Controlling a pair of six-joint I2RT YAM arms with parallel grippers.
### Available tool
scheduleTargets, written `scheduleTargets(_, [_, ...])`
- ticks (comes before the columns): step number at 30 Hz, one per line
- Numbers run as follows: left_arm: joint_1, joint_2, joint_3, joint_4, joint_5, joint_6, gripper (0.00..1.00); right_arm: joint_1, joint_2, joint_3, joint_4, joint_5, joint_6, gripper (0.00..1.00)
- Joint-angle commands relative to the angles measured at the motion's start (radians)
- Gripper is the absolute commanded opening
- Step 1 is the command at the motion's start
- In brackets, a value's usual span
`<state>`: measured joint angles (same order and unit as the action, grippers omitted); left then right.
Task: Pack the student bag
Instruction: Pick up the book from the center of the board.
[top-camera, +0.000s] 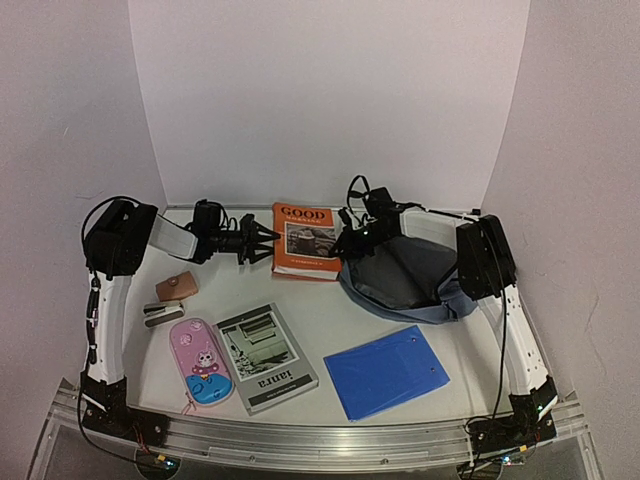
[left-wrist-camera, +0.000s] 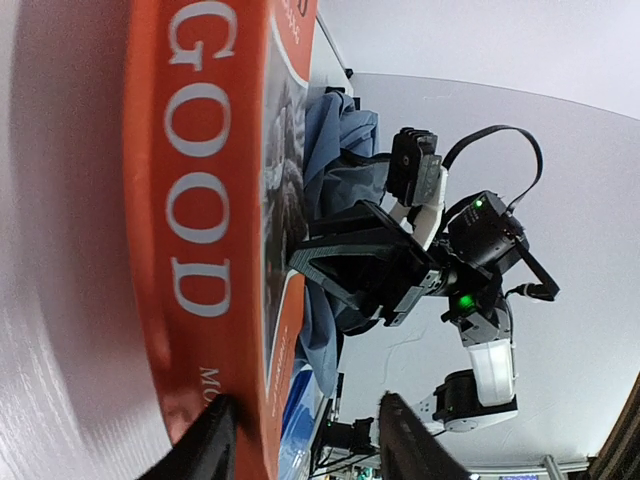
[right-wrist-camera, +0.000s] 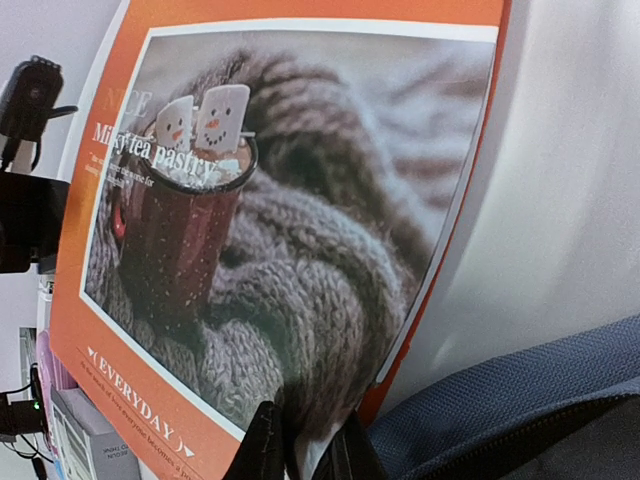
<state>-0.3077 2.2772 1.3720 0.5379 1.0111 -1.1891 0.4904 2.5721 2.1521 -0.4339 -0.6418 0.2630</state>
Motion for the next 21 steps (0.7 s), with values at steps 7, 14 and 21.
scheduleTargets(7, [-0.073,0.016,0.186,-0.455,-0.064,0.267,0.27,0.056,0.046,-0.034,-0.088,0.025,-0.039,0.0])
scheduleTargets(14, [-0.09,0.055,0.297,-0.685,-0.091,0.383,0.26,0.061,0.06,-0.026,-0.083,0.013,-0.032,0.0])
scheduleTargets(21, [-0.093,0.078,0.353,-0.821,-0.158,0.433,0.0,0.071,0.05,-0.008,-0.078,0.011,-0.023,0.08])
